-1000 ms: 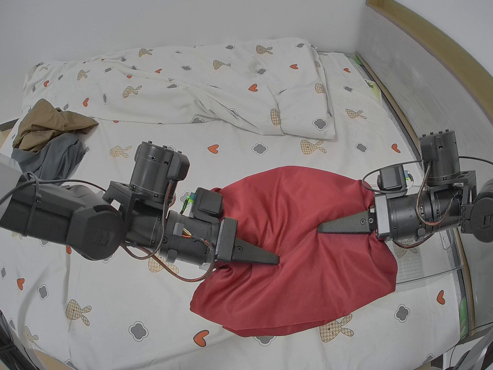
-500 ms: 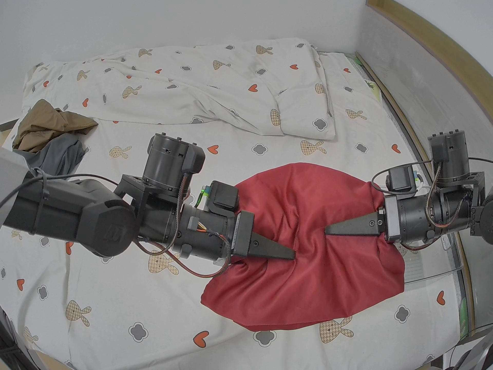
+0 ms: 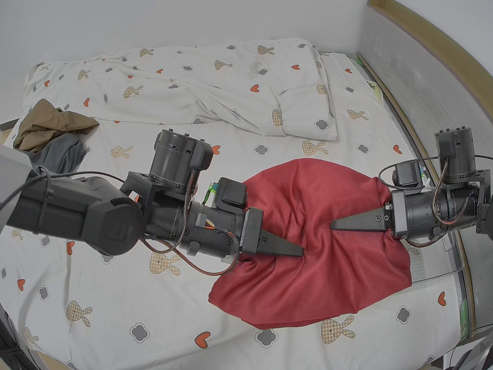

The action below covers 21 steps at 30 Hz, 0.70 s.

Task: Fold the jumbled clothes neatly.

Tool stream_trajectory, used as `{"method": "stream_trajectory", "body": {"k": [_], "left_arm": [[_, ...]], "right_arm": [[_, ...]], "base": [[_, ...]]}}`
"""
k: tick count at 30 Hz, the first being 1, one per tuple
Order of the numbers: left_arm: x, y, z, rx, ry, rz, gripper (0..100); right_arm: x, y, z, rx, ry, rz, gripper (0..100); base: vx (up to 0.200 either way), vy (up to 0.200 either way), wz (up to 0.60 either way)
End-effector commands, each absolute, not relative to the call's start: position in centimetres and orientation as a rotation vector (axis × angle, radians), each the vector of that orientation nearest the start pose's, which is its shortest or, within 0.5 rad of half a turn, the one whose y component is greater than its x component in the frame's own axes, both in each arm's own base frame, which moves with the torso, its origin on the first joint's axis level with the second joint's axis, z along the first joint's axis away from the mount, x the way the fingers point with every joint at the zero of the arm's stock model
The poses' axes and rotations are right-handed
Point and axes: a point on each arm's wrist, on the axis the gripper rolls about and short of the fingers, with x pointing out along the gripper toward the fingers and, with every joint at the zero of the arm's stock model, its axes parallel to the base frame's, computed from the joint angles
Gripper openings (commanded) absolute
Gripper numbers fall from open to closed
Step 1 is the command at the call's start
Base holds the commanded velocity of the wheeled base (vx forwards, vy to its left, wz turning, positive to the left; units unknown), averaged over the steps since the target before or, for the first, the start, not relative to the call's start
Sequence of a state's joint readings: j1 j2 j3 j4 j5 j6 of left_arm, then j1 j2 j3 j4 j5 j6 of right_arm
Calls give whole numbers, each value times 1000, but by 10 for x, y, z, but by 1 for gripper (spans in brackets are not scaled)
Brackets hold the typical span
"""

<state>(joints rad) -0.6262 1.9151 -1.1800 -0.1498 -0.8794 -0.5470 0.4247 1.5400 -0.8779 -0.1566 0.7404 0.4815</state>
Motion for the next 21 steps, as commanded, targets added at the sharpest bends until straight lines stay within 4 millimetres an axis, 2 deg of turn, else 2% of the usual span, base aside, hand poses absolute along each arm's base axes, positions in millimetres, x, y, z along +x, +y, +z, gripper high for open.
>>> {"method": "stream_trajectory", "body": {"k": [1, 10, 21], "left_arm": [[281, -227, 170, -503, 1021, -1256, 0], [275, -233, 173, -500, 1027, -1276, 0], [274, -232, 169, -502, 1043, -1267, 0]], "right_arm": [[228, 118, 209, 501, 777, 991, 0], [223, 110, 213, 509, 782, 970, 0], [222, 114, 209, 507, 806, 979, 0]], "base": [[0, 0, 0], [0, 0, 0], [0, 0, 0]]}}
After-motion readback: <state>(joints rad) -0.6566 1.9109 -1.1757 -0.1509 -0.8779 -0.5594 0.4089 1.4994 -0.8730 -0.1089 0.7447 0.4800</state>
